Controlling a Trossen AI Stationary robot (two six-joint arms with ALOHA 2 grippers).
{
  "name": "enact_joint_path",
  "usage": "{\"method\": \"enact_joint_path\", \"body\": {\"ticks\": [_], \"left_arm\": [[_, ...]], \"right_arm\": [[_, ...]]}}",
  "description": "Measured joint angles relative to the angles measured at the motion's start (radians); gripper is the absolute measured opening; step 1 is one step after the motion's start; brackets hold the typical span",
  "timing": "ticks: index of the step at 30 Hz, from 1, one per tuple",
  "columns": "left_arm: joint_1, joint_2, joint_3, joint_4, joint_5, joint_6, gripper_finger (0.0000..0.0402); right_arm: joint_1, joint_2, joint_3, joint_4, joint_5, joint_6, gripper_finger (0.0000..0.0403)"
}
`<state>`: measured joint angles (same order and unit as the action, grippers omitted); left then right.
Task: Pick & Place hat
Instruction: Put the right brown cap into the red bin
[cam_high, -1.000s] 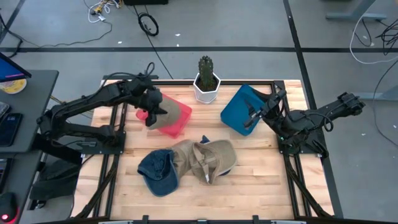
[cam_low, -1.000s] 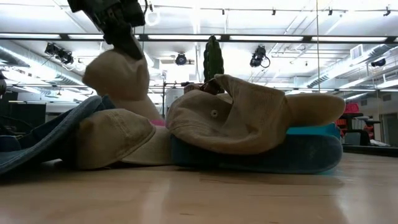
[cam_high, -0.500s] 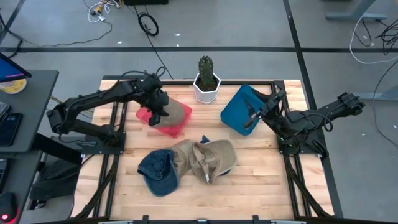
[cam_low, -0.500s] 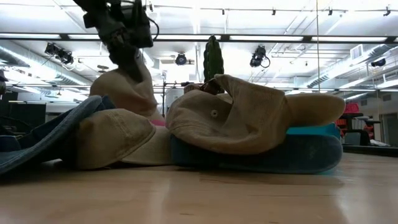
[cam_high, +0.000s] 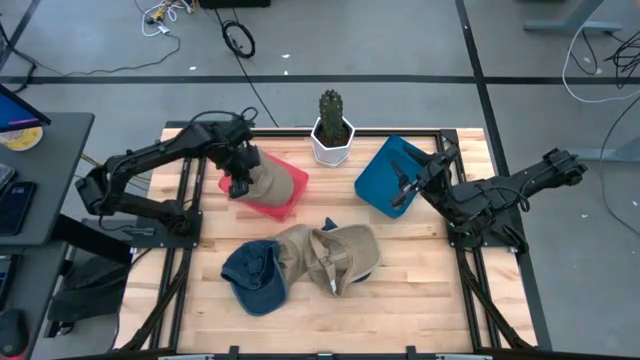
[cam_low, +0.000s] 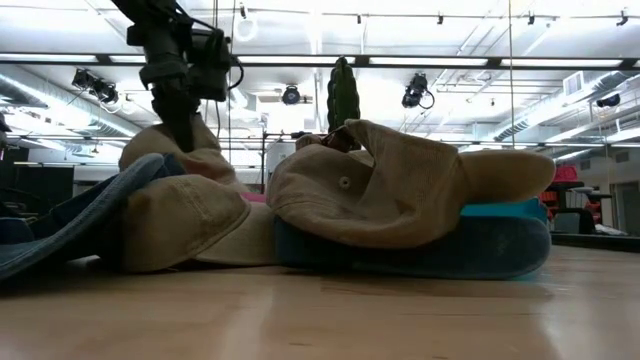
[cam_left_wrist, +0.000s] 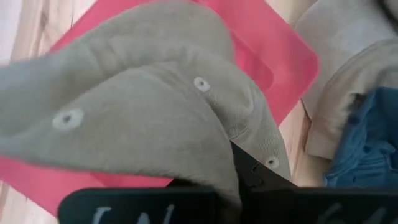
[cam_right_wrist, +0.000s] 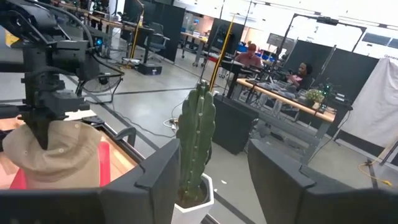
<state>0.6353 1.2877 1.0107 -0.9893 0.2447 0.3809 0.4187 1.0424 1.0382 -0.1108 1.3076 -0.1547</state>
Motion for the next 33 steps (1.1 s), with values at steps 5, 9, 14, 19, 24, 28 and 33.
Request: {"method": "enact_joint_path", "body": {"ticks": [5,9,14,19,24,28,33], "left_arm": [[0.031,0.0,0.0,-0.011,-0.017,-0.011,0.0007],[0.074,0.002,0.0,-0.014,-0.02,-0.09,0.0005],[0.139,0.002,0.0,-0.012,-0.023,-0.173,0.0005],[0.186,0.002,0.0,-0.006,-0.024,-0.174,0.0006],[0.192,0.002,0.0,0.049,-0.023,-0.056,0.0005],[0.192,0.002,0.0,0.102,-0.023,0.0,0.0007],[0.192,0.005,0.0,0.101,-0.023,0.057,0.0005]], "right_arm": [[0.0,0.0,0.0,-0.004,0.0,-0.004,0.019],[0.0,0.0,0.0,-0.004,0.0,-0.008,0.019],[0.0,0.0,0.0,-0.004,0.0,-0.01,0.019],[0.0,0.0,0.0,-0.004,0.0,-0.01,0.019],[0.0,0.004,0.0,-0.004,0.0,-0.01,0.019],[0.0,0.02,0.0,-0.004,0.0,-0.007,0.019],[0.0,0.055,0.0,-0.003,-0.018,-0.007,0.019]]}}
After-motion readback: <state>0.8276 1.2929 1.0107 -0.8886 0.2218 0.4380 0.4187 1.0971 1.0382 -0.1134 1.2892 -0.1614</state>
